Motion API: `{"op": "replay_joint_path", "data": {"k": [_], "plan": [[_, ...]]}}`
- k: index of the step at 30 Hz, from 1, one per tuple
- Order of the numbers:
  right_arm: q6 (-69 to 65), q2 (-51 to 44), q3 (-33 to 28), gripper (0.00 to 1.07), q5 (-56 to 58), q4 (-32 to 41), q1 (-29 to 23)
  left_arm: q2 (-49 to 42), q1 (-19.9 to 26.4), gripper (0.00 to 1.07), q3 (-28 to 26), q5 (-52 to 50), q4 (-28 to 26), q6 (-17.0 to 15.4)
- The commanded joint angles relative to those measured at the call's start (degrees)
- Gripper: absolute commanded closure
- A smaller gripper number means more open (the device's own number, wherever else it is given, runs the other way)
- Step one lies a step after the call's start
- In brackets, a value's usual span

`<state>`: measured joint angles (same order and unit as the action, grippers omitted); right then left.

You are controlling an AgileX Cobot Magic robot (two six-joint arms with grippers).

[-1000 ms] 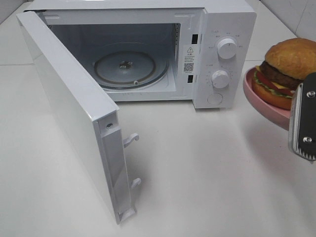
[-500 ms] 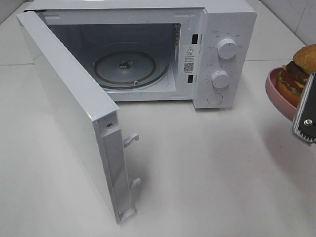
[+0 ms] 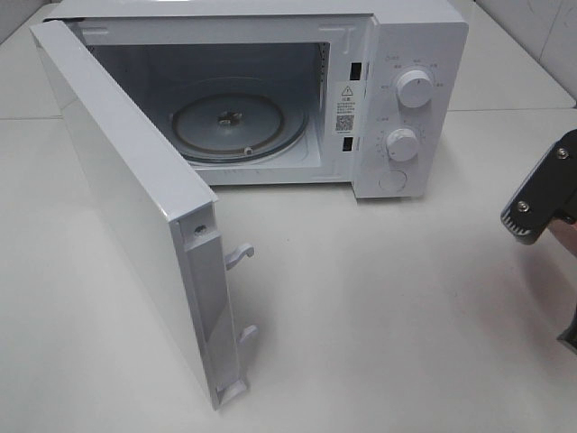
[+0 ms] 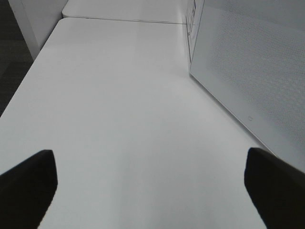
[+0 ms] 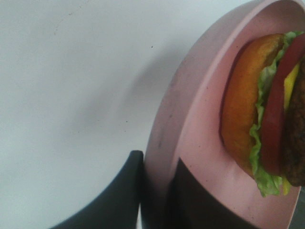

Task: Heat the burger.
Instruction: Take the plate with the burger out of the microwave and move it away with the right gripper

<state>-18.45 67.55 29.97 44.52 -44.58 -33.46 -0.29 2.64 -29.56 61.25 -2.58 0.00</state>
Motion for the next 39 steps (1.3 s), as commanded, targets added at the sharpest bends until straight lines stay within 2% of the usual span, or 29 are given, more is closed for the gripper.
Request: {"op": "replay_joint_path", "data": {"k": [1,11,21,28,34,39], "plan": [[-5.2,2.5,0.6,1.03,-0.1,-4.3,0.3,-0.7,0.2,0.07,0.1,0.0,0.1,0.0],[-22.0,15.7,0.6,1.03,3.1,-4.3,0.3,-0.7,0.2,0.07,0.1,0.0,0.1,0.0],[-35.7,23.5,0.6,1.03,4.4,-6.6,1.1,-0.7,0.2,0.07,0.1,0.0,0.1,0.0],[-41.3,25.8,0.6,1.01,2.9,-8.2,5.3,-0.7,0.2,0.07,0.1,0.0,0.1,0.0],[-41.3,25.8,0.6,0.99,0.7,-9.4,5.6,-0.7,0.2,0.07,0.1,0.0,0.1,0.0],[-41.3,25.8,0.6,0.90,0.4,-8.3,5.6,-0.7,0.2,0.07,0.1,0.0,0.1,0.0]]}}
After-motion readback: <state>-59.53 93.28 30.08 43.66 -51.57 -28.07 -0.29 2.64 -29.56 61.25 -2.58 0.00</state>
